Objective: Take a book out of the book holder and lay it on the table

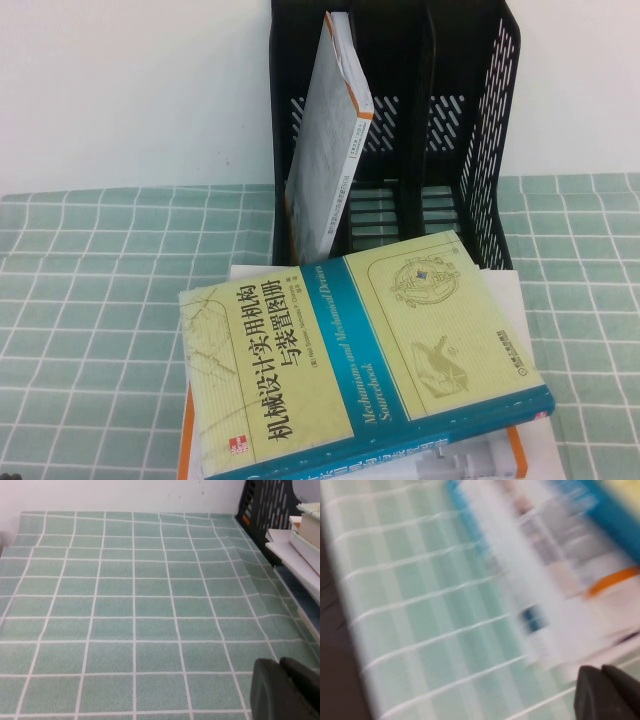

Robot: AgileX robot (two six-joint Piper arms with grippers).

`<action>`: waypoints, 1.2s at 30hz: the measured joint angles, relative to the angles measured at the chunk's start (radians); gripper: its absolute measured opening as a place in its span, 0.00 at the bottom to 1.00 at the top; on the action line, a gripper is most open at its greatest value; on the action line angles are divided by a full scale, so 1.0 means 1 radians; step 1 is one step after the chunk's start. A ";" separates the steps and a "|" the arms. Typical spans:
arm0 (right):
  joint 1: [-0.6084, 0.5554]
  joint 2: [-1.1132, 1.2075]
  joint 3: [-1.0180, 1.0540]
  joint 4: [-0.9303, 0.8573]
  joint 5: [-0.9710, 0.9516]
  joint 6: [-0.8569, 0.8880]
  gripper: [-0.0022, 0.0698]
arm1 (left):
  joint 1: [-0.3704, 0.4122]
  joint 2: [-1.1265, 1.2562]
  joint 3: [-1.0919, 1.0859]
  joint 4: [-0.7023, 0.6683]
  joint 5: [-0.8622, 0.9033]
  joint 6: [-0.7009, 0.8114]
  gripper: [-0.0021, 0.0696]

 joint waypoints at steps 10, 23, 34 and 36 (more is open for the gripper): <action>-0.404 -0.240 0.163 -0.046 -0.479 0.056 0.03 | -0.002 0.000 0.000 0.000 0.000 0.000 0.03; -0.737 -0.476 0.366 -0.195 -0.523 0.299 0.03 | -0.002 0.000 0.000 0.000 0.000 0.000 0.03; -0.742 -0.478 0.428 -0.211 -0.338 0.466 0.03 | -0.002 0.000 0.000 0.000 0.000 0.000 0.03; -0.742 -0.478 0.428 -0.228 -0.337 0.468 0.03 | -0.002 0.000 0.000 0.000 0.000 0.000 0.03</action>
